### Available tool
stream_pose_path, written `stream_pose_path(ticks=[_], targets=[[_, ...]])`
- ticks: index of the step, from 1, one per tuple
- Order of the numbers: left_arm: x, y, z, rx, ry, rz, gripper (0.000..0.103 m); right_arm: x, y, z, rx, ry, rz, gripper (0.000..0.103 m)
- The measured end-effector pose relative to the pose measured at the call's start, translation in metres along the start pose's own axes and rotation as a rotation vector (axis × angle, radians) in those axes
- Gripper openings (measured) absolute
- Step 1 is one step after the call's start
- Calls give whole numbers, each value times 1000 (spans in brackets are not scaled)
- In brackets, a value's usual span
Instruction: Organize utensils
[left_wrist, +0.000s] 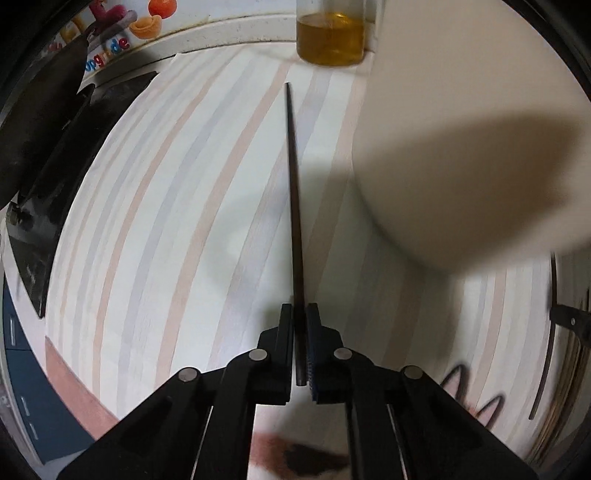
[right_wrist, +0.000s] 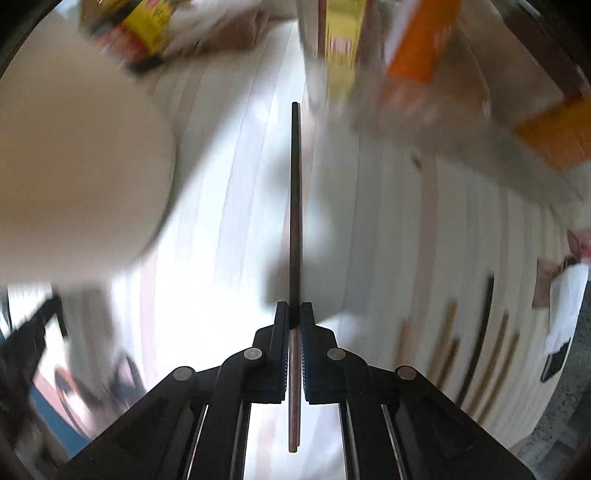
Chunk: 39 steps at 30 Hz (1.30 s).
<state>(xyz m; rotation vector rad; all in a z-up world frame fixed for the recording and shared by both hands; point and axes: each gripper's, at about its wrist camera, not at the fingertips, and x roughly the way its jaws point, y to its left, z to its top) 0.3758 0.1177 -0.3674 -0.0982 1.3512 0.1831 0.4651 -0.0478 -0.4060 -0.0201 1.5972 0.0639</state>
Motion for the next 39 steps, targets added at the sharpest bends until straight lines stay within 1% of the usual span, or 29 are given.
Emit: stream_pose_path(ticks=[2,3,6,8,9,10,11,13,14,17,20,22,25,28,30,31,32,33,34,35,36,37,39], targets=[[-7,3,-26,20,18,-5,4,0,0,-17,-33,24,3,6],[-12,5,-42,30,40,-19,4,1,1,-26,-49,40,11,6],[-22,15,-93,24,126,-85,4,2,-1,-60,-91,84,32,6],[-25,20,-113,-6,167,-130,4,1,-3,-78,-108,100,38,6],[-26,22,-117,-18,182,-160,6,1,-4,-81,-106,104,45,6],[-26,22,-117,-22,188,-171,9,1,-6,-85,-102,106,54,6],[-25,23,-115,-27,183,-172,9,1,-8,-87,-100,103,57,6],[-24,23,-106,-32,174,-175,9,2,-15,-80,-80,118,62,6],[-23,22,-101,-32,168,-172,9,2,-11,-74,-70,126,64,6],[-22,18,-83,-20,136,-148,9,1,-14,-60,-64,116,58,6],[-19,10,-70,10,117,-107,9,4,-14,-47,-64,118,50,6],[-17,7,-63,23,109,-83,9,5,-11,-44,-75,124,34,6],[-15,5,-57,32,104,-67,10,5,-8,-40,-83,122,21,6],[-14,3,-56,22,108,-71,10,8,0,-45,-82,118,10,6],[-11,8,-47,1,119,-86,10,6,1,-45,-84,111,1,6],[-11,16,-44,-22,124,-106,10,8,10,-61,-89,106,-2,6],[-9,33,-36,-45,125,-130,10,8,10,-60,-91,105,-3,6],[-10,41,-34,-79,126,-166,10,6,13,-63,-87,105,0,6],[-10,44,-32,-97,129,-181,10,6,14,-65,-78,108,7,6],[-8,48,-28,-111,138,-191,13,13,23,-77,-69,111,14,6],[-4,51,-24,-119,145,-193,20,16,22,-78,-62,115,21,6],[-1,53,-20,-124,149,-186,24,16,22,-78,-56,119,27,6],[3,54,-10,-110,132,-168,25,12,17,-76,-52,123,32,6]])
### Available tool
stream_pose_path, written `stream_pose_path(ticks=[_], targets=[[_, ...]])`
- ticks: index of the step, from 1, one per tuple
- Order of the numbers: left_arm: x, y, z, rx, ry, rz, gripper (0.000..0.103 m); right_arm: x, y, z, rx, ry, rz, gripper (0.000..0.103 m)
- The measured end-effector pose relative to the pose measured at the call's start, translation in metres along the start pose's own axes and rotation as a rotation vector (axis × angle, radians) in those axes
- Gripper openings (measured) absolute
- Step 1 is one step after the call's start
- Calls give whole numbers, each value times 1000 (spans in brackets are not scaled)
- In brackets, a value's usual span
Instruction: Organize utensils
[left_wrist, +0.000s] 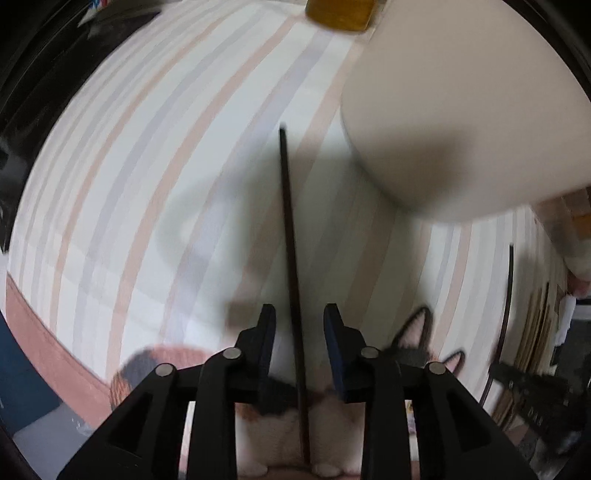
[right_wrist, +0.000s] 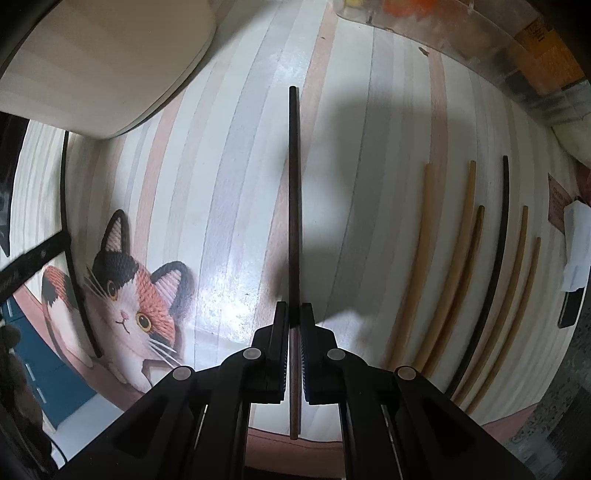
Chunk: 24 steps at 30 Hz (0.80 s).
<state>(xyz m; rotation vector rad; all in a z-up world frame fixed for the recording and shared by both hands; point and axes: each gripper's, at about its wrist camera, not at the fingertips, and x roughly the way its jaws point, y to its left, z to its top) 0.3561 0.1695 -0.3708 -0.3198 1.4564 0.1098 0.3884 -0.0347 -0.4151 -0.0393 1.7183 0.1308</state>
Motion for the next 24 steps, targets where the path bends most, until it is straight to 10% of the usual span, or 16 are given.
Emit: stream_pose_path(ticks=[7,14,24], targets=[[3,-2,3,80,-41,95,4,1,-13,5,3,3,8,6],[0,9,-53,128,19,47,4,8,-20,-13,-66,59,32,6],[1,-1,-32,136,4,63,8,6,-12,-10,-82,76,-23,6]])
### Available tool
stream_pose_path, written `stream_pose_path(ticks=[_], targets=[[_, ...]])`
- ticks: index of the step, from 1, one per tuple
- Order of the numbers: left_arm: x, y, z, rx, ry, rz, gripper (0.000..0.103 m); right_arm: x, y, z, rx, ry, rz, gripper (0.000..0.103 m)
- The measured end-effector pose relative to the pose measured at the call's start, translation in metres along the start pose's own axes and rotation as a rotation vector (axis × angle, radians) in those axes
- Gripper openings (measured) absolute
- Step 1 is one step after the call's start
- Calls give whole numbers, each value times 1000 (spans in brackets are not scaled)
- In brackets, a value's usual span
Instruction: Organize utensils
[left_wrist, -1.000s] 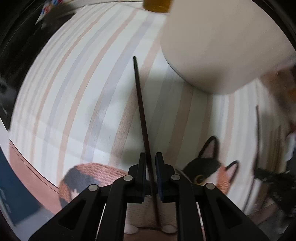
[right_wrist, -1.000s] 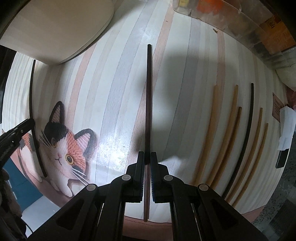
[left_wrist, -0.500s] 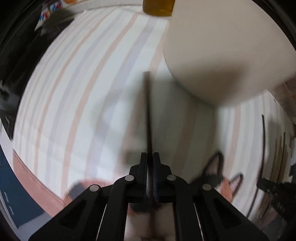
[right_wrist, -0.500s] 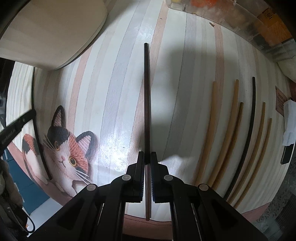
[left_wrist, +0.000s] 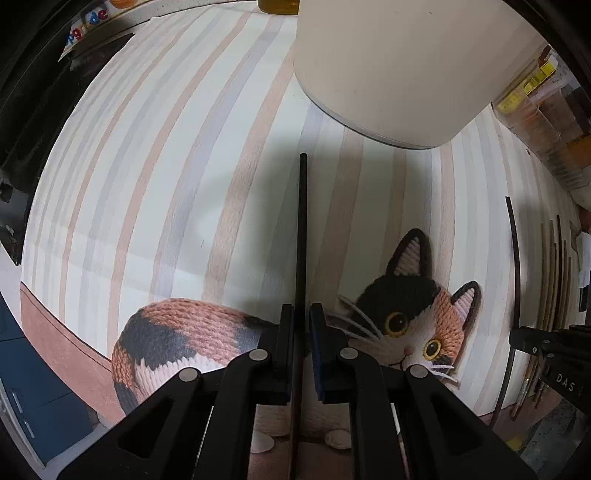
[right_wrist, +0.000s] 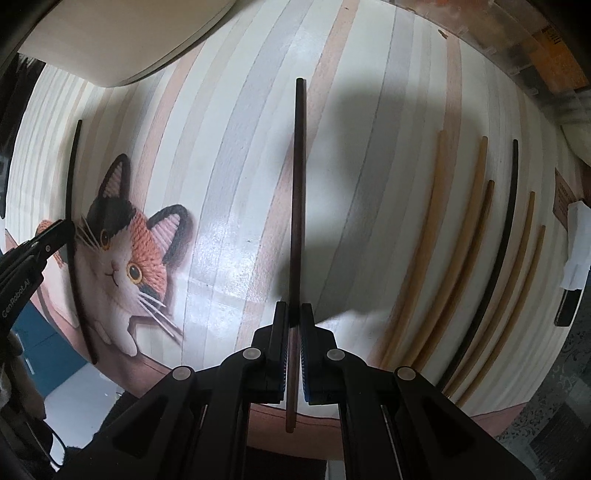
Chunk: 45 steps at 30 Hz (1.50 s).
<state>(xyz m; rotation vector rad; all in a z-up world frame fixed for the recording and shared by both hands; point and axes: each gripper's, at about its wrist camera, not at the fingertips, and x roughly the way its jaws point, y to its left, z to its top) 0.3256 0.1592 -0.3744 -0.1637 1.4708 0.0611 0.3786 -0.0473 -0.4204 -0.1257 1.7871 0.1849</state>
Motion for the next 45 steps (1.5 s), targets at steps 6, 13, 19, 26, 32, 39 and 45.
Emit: stream_pose_path(ticks=[6,13,19,26,32,39,45], targets=[[-20,-31,2,8,-2,9,8,0,1,-1,8,2,-6,6],[-6,-50,-6,26,-9,26,8,2,2,1,14,5,-21,6],[0,-69,-8,69,-25,45,4,3,7,2,15,-3,-55,6],[-11,-79,-15,53,-46,-1,3,-2,10,-16,13,-106,-35,5],[-50,-96,-21,62,-140,-32,3,-33,14,-35,32,-238,55,5],[-126,-92,-27,39,-332,-68,3,-93,19,-55,45,-437,134,5],[-222,-78,-18,19,-554,-101,3,-173,6,-66,78,-670,206,5]])
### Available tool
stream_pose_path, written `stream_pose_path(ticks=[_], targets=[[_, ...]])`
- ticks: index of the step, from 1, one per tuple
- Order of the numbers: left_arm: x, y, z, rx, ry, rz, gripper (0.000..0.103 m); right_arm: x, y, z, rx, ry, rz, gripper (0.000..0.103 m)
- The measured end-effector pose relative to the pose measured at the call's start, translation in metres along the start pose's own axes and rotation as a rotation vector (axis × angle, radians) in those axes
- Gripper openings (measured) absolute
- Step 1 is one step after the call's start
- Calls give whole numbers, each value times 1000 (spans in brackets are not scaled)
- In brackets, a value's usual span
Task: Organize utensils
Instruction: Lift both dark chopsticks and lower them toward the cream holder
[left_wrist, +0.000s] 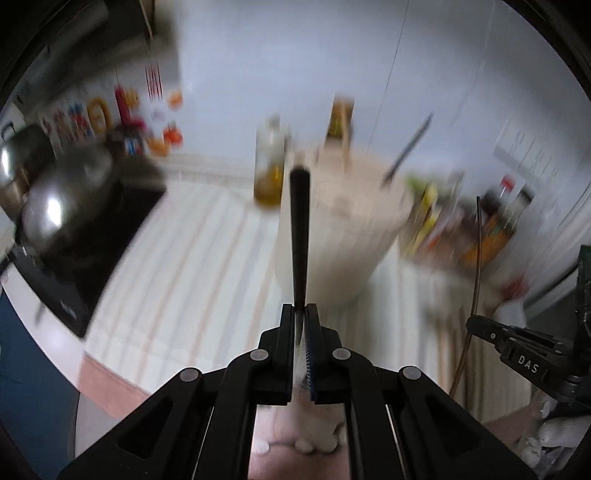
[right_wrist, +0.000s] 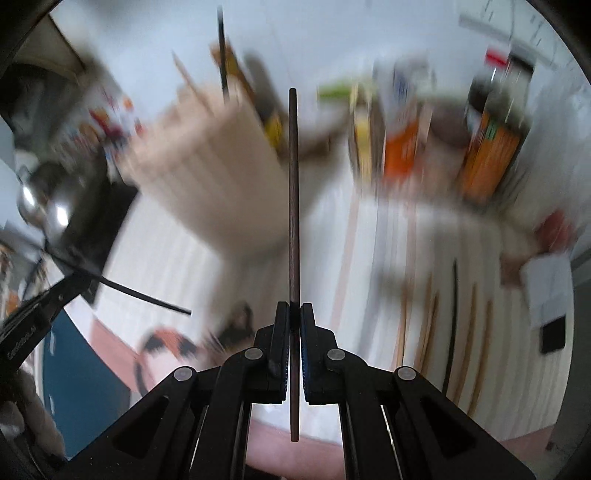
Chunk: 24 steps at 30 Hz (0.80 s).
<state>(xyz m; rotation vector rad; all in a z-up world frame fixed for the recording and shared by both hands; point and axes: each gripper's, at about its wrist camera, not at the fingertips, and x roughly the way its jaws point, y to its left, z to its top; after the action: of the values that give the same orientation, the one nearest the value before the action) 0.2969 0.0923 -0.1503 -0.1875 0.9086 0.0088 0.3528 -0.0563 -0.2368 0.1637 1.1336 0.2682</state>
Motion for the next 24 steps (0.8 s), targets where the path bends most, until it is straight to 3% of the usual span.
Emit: stream_pose_path(ticks=[7,11,18,24], targets=[[-68,-6,76,-11,-210,-60,3,-81,18,77,38,-259,108,5],[-74,-17,118,-3,-271,-88,3,-94,32,119,49,-365,131,5],[-47,-33,157,21,-252,-116,2,-77,47,167,60,-468,109,5],[-6,-43,175,36,-202,-126,2,-40,51,179,63,-496,93,5]])
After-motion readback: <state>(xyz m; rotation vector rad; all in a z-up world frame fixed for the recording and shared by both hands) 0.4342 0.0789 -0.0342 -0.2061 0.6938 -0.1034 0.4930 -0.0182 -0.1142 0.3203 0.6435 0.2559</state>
